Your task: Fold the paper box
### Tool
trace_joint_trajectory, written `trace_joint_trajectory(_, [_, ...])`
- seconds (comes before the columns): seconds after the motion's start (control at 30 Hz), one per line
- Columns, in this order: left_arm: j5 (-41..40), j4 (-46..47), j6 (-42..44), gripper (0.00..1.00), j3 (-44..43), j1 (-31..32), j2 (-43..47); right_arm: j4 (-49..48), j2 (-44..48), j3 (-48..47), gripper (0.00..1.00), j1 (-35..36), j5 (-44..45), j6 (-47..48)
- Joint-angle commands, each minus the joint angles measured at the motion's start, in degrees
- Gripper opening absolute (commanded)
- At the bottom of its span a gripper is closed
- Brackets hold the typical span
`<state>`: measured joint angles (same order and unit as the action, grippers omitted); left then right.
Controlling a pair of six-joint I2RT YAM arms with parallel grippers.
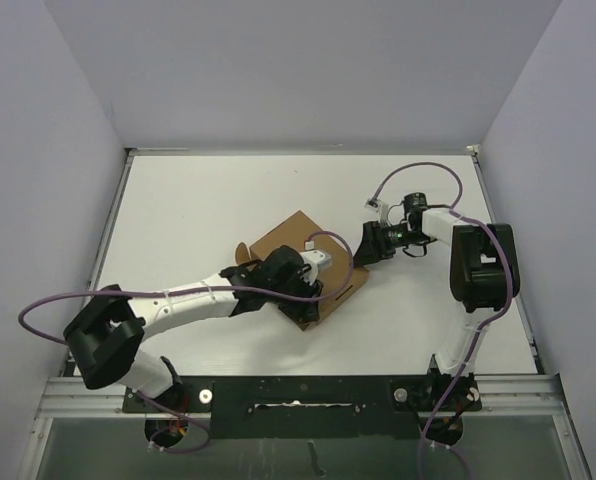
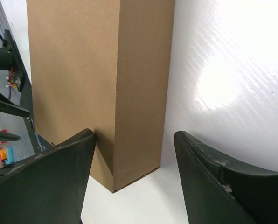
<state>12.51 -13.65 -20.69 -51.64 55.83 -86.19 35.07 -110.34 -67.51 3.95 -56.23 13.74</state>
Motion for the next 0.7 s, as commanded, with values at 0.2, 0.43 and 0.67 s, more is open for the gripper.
trace_joint_trajectory(0.2, [3.26, 2.56, 2.24, 0.58, 2.81, -10.66, 15.84, 2.51, 11.78, -0.41, 0.76, -5.06, 3.15, 8.68])
trace_joint_trajectory(0.43, [2.67, 13.56, 1.29, 0.98, 5.31, -28.2, 17.65, 10.3, 22.62, 3.59, 0.58, -5.81, -5.36, 31.94])
trace_joint_trajectory(0.67, [9.88, 17.88, -0.28, 0.98, -2.07, -40.73, 3.97, 33.1, 27.03, 8.82, 0.13, -1.85, -8.81, 82.06])
